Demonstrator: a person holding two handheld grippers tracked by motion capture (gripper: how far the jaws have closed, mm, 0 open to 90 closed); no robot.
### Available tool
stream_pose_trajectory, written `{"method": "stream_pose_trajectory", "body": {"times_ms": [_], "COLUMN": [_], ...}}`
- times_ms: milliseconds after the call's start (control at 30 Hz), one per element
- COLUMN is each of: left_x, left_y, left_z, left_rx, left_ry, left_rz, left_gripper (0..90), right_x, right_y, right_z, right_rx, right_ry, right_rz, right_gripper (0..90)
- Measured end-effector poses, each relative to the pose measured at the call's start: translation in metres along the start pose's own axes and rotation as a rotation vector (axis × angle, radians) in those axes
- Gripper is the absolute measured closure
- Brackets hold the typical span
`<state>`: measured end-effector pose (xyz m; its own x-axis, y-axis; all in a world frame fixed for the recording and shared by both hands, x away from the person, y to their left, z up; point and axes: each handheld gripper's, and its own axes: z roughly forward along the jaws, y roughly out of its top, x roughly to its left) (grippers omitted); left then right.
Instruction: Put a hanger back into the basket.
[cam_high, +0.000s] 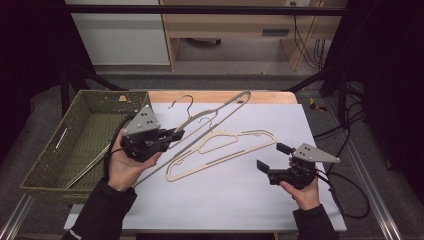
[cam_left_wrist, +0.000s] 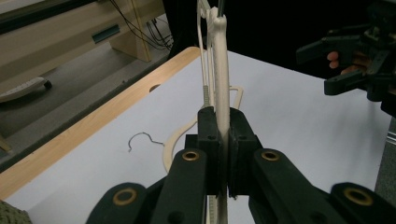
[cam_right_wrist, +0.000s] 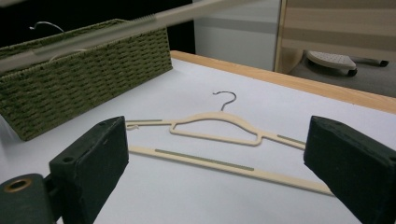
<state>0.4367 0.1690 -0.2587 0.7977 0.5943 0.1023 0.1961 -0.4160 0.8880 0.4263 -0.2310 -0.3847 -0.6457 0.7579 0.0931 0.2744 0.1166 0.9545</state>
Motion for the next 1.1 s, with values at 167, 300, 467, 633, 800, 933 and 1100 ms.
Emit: {"method": "stream_pose_trajectory", "body": {"times_ms": [167, 300, 467, 633, 800, 933, 1100], "left_x": [0.015, 0.028, 0.051, 0.068, 0.089, 0.109, 0.130], "left_y": [0.009, 0.012, 0.012, 0.007, -0.005, -0.019, -0.039], "left_z": [-0.020, -0.037, -0.064, -0.080, -0.097, -0.111, -0.122], "left_rx": [-0.006, -0.017, 0.007, 0.013, 0.035, 0.052, 0.069], "left_ry": [0.021, 0.042, 0.126, 0.164, 0.218, 0.264, 0.296], "left_rz": [-0.001, -0.004, 0.021, 0.027, 0.022, -0.005, -0.035], "left_gripper": [86.2, 86.2, 86.2, 86.2, 86.2, 86.2, 86.2], "right_x": [-0.002, -0.003, -0.003, -0.004, -0.004, -0.004, -0.004], "right_y": [-0.002, -0.004, -0.005, -0.005, -0.007, -0.007, -0.007], "right_z": [-0.002, -0.001, 0.000, 0.000, 0.002, 0.003, 0.003], "right_rx": [0.007, 0.014, 0.023, 0.026, 0.034, 0.038, 0.035], "right_ry": [-0.006, -0.008, -0.006, -0.006, -0.011, -0.010, -0.011], "right_rz": [0.008, 0.007, 0.010, 0.006, 0.014, 0.014, 0.016], "right_gripper": [5.8, 5.6, 5.5, 5.4, 5.4, 5.4, 5.5]}}
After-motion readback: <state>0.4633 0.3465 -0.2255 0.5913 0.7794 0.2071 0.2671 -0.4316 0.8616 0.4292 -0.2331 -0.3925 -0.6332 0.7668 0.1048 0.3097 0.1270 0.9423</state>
